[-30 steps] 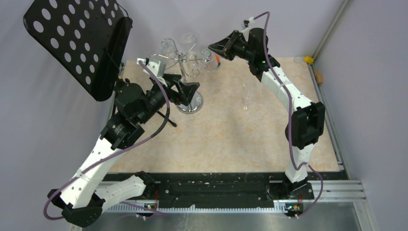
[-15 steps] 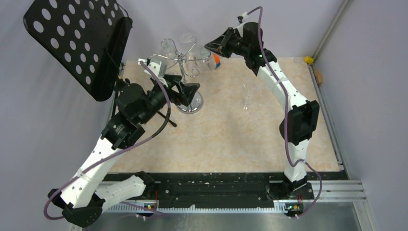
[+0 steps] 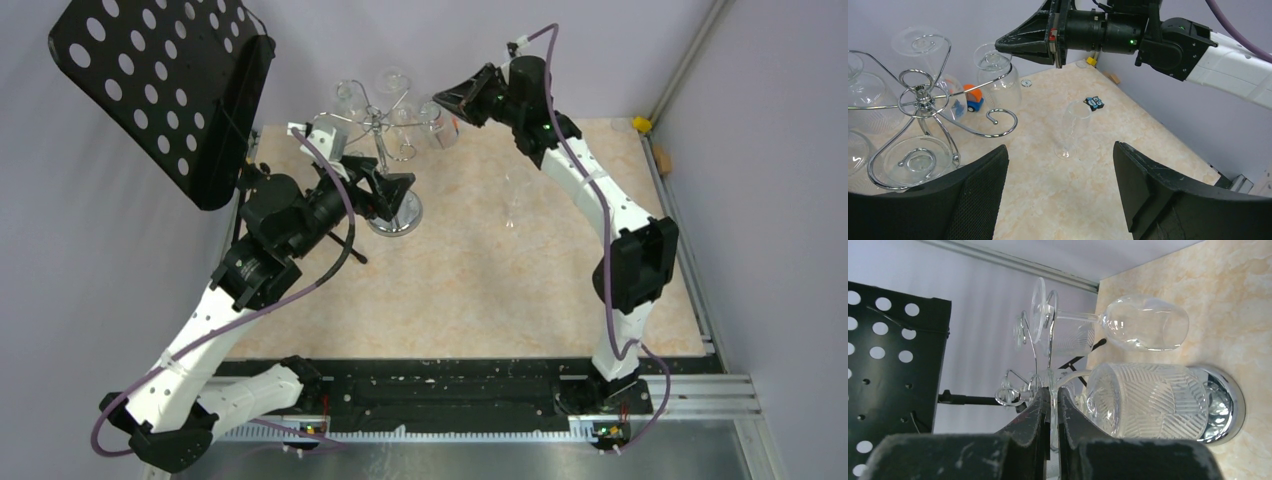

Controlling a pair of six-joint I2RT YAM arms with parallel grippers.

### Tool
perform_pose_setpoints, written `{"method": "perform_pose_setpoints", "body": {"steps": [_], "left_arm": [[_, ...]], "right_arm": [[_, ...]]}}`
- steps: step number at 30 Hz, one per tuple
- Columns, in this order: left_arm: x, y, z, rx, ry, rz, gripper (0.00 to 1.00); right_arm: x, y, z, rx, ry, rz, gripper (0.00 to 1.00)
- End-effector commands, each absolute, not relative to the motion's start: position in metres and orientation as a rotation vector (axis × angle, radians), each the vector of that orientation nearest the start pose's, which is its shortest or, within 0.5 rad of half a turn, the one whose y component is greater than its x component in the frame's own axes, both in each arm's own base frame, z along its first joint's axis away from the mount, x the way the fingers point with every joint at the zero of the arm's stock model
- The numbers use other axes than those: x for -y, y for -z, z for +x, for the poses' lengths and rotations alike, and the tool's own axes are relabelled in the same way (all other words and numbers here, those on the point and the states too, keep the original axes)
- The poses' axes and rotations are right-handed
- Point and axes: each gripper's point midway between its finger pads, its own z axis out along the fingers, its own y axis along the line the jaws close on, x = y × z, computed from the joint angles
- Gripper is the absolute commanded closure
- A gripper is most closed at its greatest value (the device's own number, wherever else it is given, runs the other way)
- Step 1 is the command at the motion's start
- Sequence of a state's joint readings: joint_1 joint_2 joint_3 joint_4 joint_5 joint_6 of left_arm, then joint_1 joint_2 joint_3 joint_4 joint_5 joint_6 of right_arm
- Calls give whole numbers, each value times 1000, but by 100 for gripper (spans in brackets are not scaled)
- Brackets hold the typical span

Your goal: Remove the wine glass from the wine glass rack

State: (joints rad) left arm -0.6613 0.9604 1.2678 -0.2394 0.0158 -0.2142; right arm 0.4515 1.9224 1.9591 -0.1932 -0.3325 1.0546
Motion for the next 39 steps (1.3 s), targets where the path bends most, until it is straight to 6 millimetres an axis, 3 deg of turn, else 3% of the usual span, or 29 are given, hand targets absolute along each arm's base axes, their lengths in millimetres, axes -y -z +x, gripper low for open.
{"method": "perform_pose_setpoints", "body": {"steps": [1,9,18,24,39], "left_arm": [[211,-452,253,-1450,719,343,20],[207,-455,256,-1438,701,312,20],[205,-455,257,-1434,695,302,20],[202,-456,257,-1432,682,294,20],[199,-454,258,-1435,667,287,20]], "right_arm": [[-321,-442,452,-1702,-1466,333,100],[-321,-452,436,-1678,-1521,315,100],[-344,-449,424,-1692,-1576,236,100],[-359,-451,429,-1658,-1597,211,100],[-368,-459,460,-1542,-1604,285,100]]}}
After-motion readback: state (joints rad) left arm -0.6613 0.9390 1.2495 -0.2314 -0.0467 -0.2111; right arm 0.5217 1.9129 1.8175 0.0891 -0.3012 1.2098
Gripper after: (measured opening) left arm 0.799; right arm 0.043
